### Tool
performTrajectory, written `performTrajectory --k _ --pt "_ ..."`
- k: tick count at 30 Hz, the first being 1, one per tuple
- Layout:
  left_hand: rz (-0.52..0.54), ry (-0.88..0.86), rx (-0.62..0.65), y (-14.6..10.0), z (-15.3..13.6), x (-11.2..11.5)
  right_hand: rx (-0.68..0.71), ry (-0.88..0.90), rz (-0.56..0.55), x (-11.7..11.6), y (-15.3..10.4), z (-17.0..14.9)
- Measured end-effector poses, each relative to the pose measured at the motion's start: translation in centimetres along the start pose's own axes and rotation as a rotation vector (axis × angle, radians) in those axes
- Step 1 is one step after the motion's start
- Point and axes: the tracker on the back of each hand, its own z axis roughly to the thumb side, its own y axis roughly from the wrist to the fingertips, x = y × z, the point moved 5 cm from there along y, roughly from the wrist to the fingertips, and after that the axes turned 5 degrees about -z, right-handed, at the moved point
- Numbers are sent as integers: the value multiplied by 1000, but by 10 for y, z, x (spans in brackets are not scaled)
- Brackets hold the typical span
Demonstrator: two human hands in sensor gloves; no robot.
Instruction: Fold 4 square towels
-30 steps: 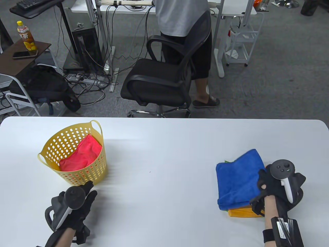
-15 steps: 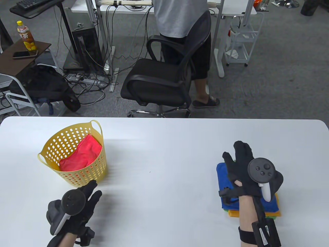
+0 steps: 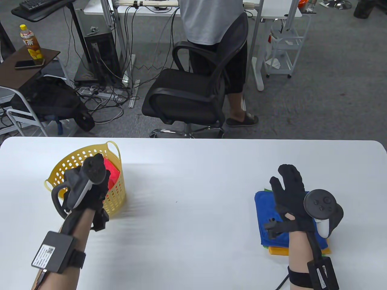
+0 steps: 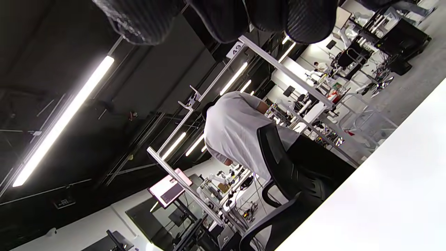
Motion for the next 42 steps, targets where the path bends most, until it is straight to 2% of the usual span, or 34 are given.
performTrajectory --k 2,3,5,7,11,15,16,19,25,29,33,35,39,42 --pt "-34 103 -88 23 3 8 1 -3 -48 5 0 -2" --pt "-96 150 -125 31 4 17 0 -2 -62 7 0 -3" --pt "-291 211 -159 44 2 45 -2 6 -68 8 1 -5" --pt "-384 209 -127 47 1 65 -1 12 -61 8 2 -6" --pt "-410 182 -59 34 -3 89 30 -10 -69 4 3 -5" --pt "-558 251 57 11 -4 119 44 4 -40 -7 3 -3" --pt "-541 231 75 6 -5 122 53 -7 -32 -11 2 -2" --pt "-514 290 107 5 -6 129 72 -31 -9 -17 -1 1" --pt "-666 349 82 6 -3 147 80 -16 -14 -13 -3 3" --pt "-663 370 71 5 2 147 71 0 -13 -11 -1 1" --pt "-703 413 97 2 1 162 68 0 -9 -12 0 -1" --pt "-633 413 126 2 5 158 70 -1 -9 -12 0 0" --pt "-602 349 144 2 13 149 75 -1 -7 -13 0 0" --pt "-417 369 72 5 12 132 74 -13 -11 -13 0 0"
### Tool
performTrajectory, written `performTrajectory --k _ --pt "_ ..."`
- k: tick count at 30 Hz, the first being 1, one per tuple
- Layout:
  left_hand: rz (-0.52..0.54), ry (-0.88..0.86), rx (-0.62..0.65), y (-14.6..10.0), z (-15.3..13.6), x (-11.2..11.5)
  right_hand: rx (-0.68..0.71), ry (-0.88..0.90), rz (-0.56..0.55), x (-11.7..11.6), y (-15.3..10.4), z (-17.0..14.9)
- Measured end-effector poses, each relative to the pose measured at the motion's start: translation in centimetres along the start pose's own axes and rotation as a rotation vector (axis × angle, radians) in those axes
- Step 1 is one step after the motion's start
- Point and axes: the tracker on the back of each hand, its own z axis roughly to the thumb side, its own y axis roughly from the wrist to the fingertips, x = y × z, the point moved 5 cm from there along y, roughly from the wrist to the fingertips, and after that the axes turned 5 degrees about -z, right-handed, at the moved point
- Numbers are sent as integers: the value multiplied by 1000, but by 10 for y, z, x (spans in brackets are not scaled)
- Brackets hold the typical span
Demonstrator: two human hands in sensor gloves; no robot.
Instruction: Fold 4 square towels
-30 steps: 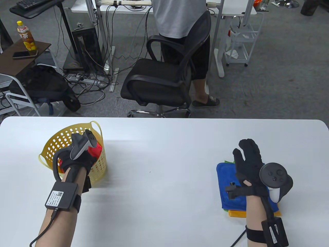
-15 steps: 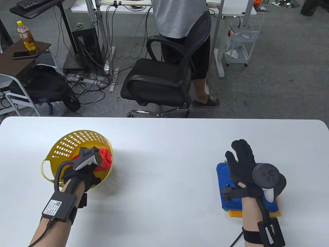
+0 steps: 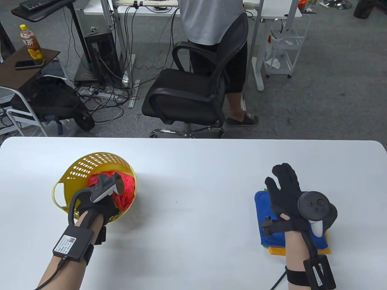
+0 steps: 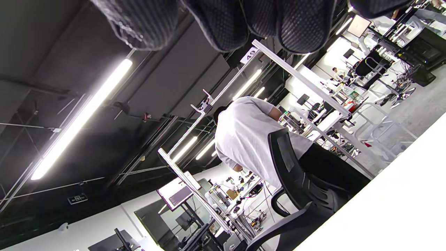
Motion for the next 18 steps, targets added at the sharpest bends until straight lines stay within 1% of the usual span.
performTrajectory --k 2,3,5,7,8,9,11,13,15,16,17,18 --pt "4 5 11 0 2 1 -2 -2 3 -1 0 -1" --pt "0 1 64 3 5 3 -3 -2 5 -2 0 -1" --pt "-48 41 103 3 10 6 -4 -2 6 -3 0 -2" --pt "-120 44 103 7 11 13 -2 -2 9 -5 0 -2" --pt "-107 25 97 7 9 10 -1 -1 13 -6 0 -2" --pt "-79 -3 88 7 7 5 0 -1 16 -6 0 -2" --pt "5 -114 79 5 -3 -10 4 -2 17 -7 -1 -1" --pt "107 -291 86 4 -21 -31 7 0 18 -7 -1 0" --pt "174 -422 53 1 -40 -46 9 3 20 -8 -1 0" --pt "239 -503 44 -3 -53 -57 10 4 21 -8 -1 0" --pt "289 -548 42 -7 -63 -66 12 6 22 -8 -1 0" --pt "313 -573 45 -11 -69 -71 13 7 23 -8 -1 0"
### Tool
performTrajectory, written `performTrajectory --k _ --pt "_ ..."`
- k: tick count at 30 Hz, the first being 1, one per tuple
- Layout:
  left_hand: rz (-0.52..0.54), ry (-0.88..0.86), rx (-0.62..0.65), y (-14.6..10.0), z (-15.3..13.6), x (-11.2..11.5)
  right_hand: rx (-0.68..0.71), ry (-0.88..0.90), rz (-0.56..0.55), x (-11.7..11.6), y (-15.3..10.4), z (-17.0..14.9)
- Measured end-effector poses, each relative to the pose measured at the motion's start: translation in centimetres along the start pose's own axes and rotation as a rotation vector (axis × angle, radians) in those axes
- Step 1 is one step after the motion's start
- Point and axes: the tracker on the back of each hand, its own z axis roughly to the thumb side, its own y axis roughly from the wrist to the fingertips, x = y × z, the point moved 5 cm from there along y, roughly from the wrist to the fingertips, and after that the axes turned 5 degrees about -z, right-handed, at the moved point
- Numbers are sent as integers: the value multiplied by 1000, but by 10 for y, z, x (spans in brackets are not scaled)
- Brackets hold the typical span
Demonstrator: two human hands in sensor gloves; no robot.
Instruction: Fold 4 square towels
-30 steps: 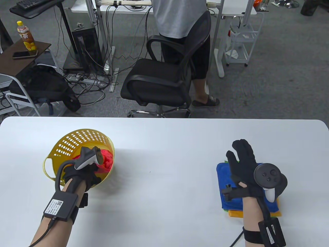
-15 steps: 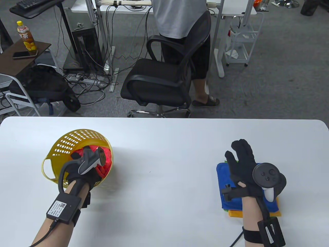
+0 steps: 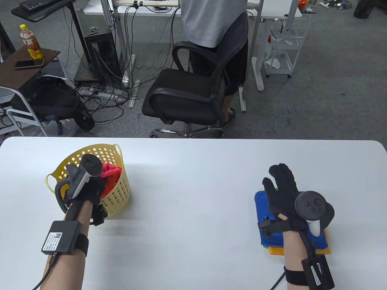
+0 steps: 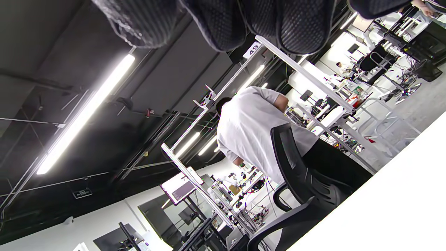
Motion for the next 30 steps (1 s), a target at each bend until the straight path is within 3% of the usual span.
performTrajectory --k 2,5,11,15,19,21,26,30 --pt "52 -41 23 -10 -2 -23 4 6 2 0 0 1" --pt "234 -83 129 -36 4 -66 11 16 6 0 0 2" --pt "467 -247 328 -116 27 -147 30 49 8 2 -2 11" --pt "326 -299 471 -153 62 -165 49 67 13 2 -4 19" --pt "228 -320 580 -178 101 -153 63 65 17 0 -7 26" --pt "141 -287 637 -177 120 -130 70 64 35 -4 -8 29" --pt "13 -96 514 -153 140 -69 82 59 67 -10 -10 36" --pt "-89 -30 507 -145 168 -16 83 65 78 -12 -10 37"
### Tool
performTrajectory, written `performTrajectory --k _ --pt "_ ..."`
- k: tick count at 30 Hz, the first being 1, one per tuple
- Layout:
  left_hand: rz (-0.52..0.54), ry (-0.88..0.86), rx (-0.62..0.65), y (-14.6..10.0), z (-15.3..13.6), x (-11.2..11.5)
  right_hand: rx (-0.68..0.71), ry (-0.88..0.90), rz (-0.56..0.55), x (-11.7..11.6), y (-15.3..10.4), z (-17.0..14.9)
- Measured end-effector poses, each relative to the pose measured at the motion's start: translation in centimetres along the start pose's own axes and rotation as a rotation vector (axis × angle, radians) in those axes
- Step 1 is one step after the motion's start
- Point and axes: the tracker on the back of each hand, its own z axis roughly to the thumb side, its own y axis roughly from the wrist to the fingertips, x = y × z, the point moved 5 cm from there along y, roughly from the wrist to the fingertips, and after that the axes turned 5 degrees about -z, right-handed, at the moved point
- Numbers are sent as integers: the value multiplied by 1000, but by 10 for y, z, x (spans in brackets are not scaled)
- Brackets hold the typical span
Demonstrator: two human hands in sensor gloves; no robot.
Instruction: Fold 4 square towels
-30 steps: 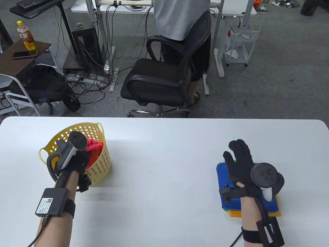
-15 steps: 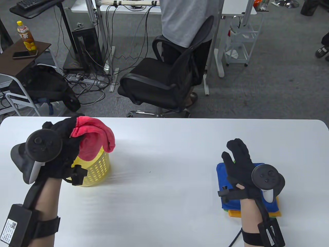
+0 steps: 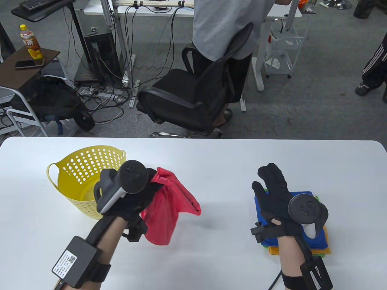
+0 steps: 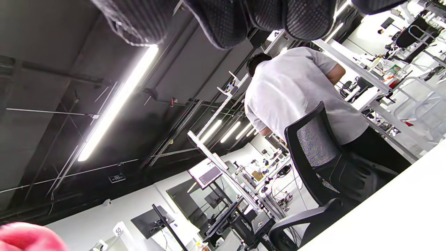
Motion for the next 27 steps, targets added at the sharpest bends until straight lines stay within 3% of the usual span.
performTrajectory --k 5,12,17,21,23,27 --pt "-266 -52 104 20 22 74 -8 -4 7 -2 0 -2" --pt "-233 -113 88 11 -12 95 -6 3 11 -2 0 -1" --pt "-229 6 33 7 -42 140 5 -26 56 -20 -2 0" --pt "-196 155 -119 31 -59 165 9 -59 105 -36 -4 2" --pt "-184 150 -138 44 -60 171 14 -72 120 -40 -5 2" --pt "-235 214 -222 66 -65 191 11 -102 141 -48 -7 0"
